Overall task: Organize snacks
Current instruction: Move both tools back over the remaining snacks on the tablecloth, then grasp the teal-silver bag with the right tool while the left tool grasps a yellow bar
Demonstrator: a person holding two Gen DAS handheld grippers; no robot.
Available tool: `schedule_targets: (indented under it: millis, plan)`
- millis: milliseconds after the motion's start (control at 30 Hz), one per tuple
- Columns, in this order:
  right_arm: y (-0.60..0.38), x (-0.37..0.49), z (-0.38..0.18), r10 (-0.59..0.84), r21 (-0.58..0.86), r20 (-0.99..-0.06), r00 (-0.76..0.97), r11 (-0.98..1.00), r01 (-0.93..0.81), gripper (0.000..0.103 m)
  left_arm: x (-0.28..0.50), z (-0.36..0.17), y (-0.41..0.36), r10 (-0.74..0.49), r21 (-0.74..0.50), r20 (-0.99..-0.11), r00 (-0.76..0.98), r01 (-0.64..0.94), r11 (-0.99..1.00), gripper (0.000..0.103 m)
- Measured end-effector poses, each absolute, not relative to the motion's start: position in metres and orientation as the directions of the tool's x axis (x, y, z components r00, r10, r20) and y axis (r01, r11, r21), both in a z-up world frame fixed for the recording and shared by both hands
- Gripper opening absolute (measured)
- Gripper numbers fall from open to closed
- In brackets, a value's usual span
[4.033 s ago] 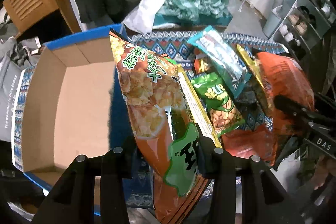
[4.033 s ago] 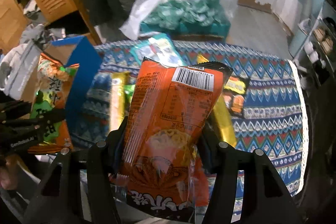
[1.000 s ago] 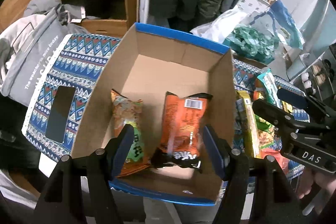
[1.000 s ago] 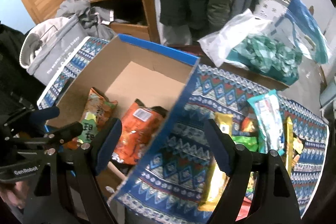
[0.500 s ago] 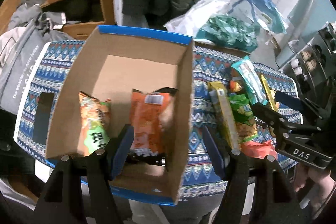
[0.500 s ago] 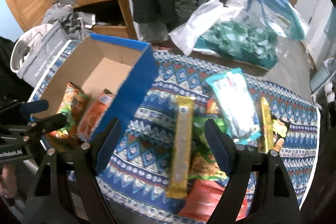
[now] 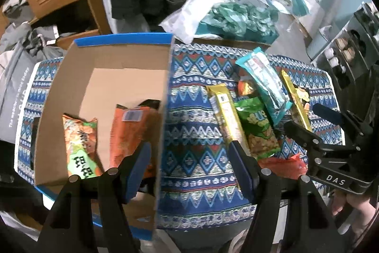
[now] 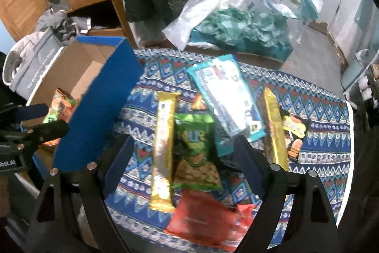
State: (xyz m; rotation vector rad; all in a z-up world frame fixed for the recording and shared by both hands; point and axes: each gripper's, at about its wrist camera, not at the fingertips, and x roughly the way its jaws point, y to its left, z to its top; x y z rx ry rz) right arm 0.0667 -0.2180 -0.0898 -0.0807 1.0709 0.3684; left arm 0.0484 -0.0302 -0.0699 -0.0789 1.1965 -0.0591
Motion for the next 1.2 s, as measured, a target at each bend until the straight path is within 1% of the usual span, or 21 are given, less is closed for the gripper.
schedule_targets:
  millis: [67, 133, 300, 400, 533, 700, 867, 1033, 1200]
  plan:
    - [-0.227, 0.069, -0.095, 0.250, 0.111, -0.873, 0.420, 0.938, -0.328, 0.086, 0.052, -0.074, -0.039, -0.097, -0.100, -0.931, 0.353, 0.010, 0.995, 0.071]
    - [-0.234, 0.072, -0.100, 0.247, 0.111, -0.877, 0.413, 0.939, -0.325, 0.086, 0.054, -0.077, -0.044, -0.096, -0.097, -0.932, 0.349, 0.014, 0.995, 0.075]
    - [-0.248, 0.081, -0.111, 0.227, 0.091, -0.894, 0.385, 0.936, -0.341, 0.086, 0.065, -0.088, -0.063, -0.092, -0.091, -0.941, 0.326, 0.018, 0.996, 0.076]
    - [-0.256, 0.089, -0.116, 0.220, 0.082, -0.905, 0.364, 0.930, -0.358, 0.088, 0.072, -0.098, -0.069, -0.107, -0.111, -0.947, 0.301, 0.005, 0.994, 0.080]
    - [-0.263, 0.103, -0.123, 0.213, 0.083, -0.923, 0.320, 0.923, -0.375, 0.088, 0.083, -0.112, -0.073, -0.124, -0.136, -0.956, 0.268, -0.027, 0.990, 0.080]
    - [-0.264, 0.124, -0.134, 0.206, 0.077, -0.936, 0.287, 0.912, -0.402, 0.088, 0.098, -0.122, -0.077, -0.109, -0.128, -0.961, 0.255, -0.060, 0.990, 0.080]
    - [-0.264, 0.148, -0.148, 0.213, 0.091, -0.945, 0.247, 0.899, -0.428, 0.089, 0.110, -0.130, -0.078, -0.130, -0.155, -0.962, 0.240, -0.089, 0.984, 0.080]
    - [-0.262, 0.164, -0.162, 0.213, 0.088, -0.948, 0.236, 0.889, -0.450, 0.089, 0.119, -0.142, -0.082, -0.136, -0.161, -0.968, 0.212, -0.110, 0.981, 0.080]
    - [-0.262, 0.174, -0.171, 0.247, 0.118, -0.941, 0.230, 0.880, -0.461, 0.089, 0.126, -0.150, -0.085, -0.145, -0.170, -0.970, 0.195, -0.119, 0.978, 0.080]
